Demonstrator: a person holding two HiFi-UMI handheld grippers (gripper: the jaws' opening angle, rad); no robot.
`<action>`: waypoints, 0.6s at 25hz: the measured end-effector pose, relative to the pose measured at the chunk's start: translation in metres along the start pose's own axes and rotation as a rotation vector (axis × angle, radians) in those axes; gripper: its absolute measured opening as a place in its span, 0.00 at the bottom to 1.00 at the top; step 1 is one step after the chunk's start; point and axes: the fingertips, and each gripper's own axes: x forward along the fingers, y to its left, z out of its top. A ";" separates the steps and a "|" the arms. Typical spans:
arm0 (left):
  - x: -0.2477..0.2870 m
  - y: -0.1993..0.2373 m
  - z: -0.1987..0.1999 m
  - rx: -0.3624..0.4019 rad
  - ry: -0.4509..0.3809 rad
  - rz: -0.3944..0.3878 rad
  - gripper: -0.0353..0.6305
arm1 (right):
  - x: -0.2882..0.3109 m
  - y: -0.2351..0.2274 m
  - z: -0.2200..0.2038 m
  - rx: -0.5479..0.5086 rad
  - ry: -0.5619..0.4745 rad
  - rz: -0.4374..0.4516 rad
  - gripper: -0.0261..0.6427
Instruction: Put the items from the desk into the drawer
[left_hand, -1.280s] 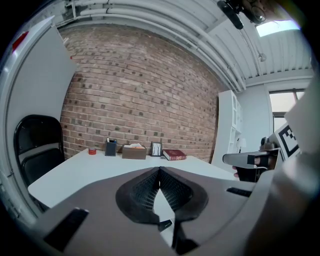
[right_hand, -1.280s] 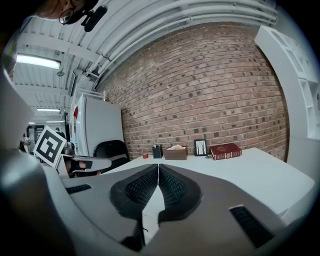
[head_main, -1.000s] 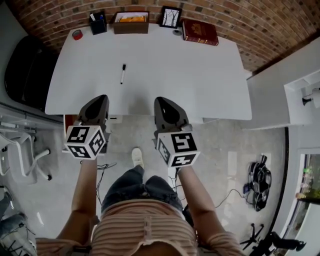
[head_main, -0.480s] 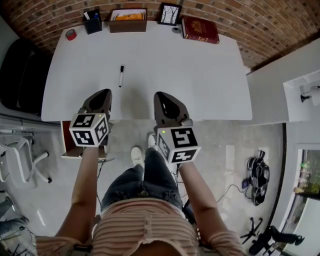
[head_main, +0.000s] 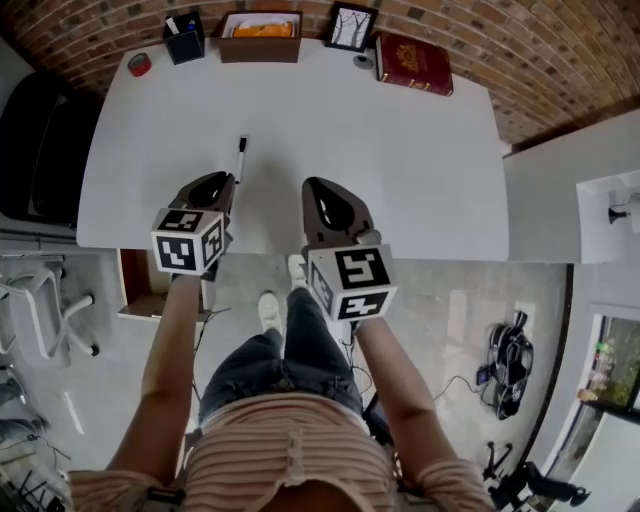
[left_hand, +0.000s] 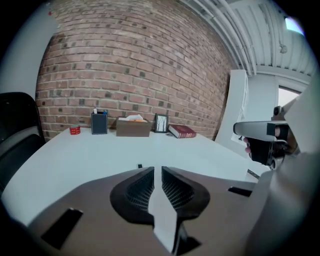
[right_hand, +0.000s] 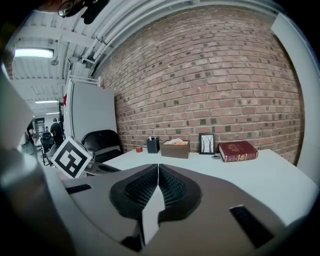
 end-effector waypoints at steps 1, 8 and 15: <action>0.007 0.001 -0.002 0.003 0.018 -0.002 0.11 | 0.005 -0.004 0.000 -0.001 0.006 0.006 0.06; 0.054 0.020 -0.016 -0.004 0.132 0.062 0.17 | 0.043 -0.034 -0.004 0.012 0.050 0.051 0.07; 0.092 0.037 -0.027 -0.013 0.245 0.102 0.23 | 0.087 -0.057 -0.005 0.034 0.083 0.091 0.06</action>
